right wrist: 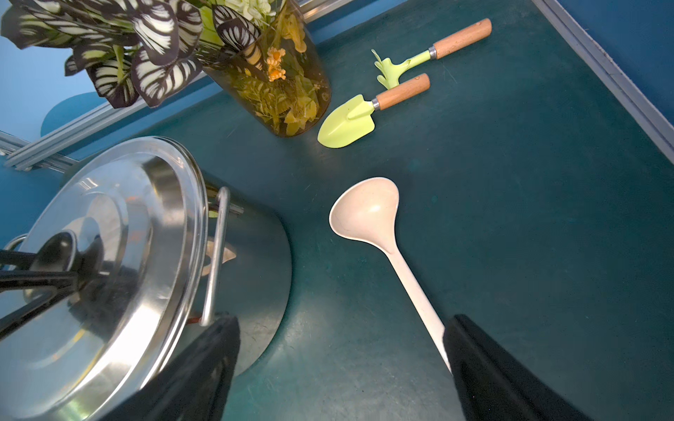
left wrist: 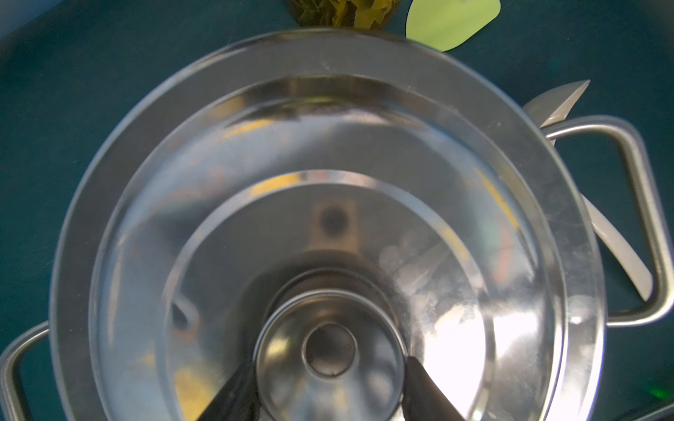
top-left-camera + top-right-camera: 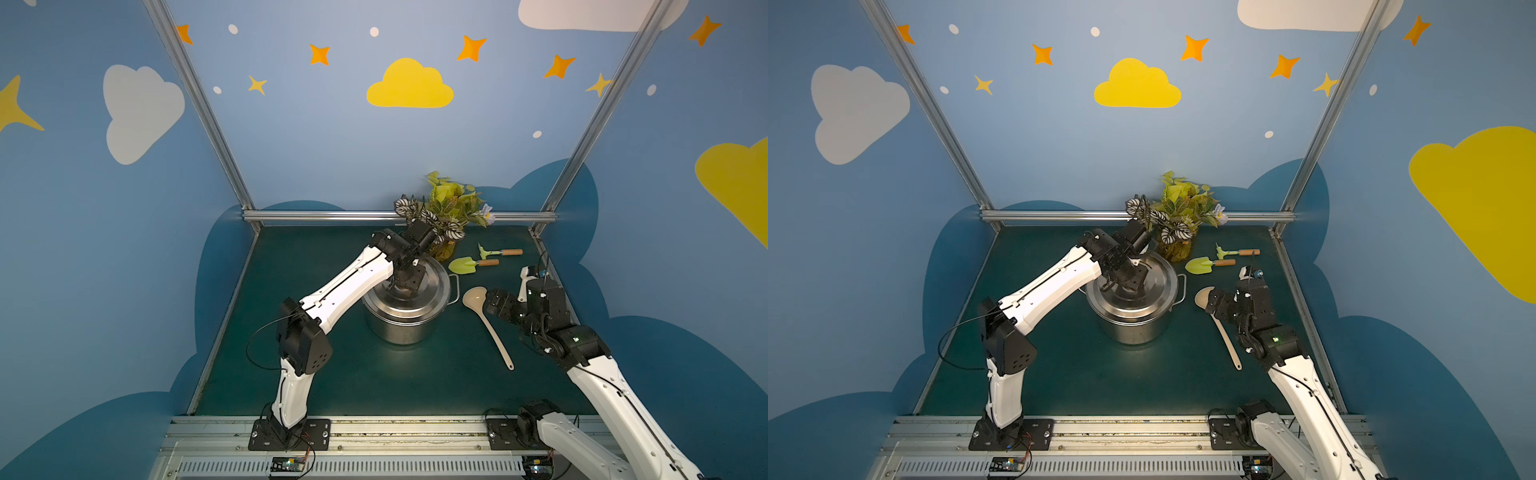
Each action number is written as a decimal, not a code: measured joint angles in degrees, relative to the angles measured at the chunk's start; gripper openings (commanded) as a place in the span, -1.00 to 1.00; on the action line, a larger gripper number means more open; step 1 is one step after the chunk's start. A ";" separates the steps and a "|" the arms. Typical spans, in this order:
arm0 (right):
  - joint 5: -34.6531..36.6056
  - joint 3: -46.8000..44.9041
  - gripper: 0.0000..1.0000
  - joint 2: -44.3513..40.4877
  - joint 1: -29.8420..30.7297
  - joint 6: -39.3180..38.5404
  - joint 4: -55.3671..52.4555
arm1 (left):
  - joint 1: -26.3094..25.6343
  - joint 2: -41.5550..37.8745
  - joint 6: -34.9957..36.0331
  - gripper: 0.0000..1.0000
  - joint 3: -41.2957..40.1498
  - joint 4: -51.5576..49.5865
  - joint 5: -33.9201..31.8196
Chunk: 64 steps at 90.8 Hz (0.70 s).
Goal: Stir the soup with a spoon
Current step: Pick up the lid from the pan.
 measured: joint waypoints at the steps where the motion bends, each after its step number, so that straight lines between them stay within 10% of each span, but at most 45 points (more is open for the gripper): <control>1: 0.11 0.00 0.87 -0.09 0.00 -0.09 -0.20 | 0.00 -0.02 0.04 -0.77 0.02 0.00 -0.02; 42: 0.96 0.00 0.80 0.07 -4.59 -0.35 -5.75 | 2.12 -11.02 0.46 -0.90 -0.70 0.09 -0.28; 64: -0.33 -1.99 0.78 1.42 -11.47 0.00 -7.08 | 13.90 -23.63 0.55 -0.92 -13.97 2.40 0.42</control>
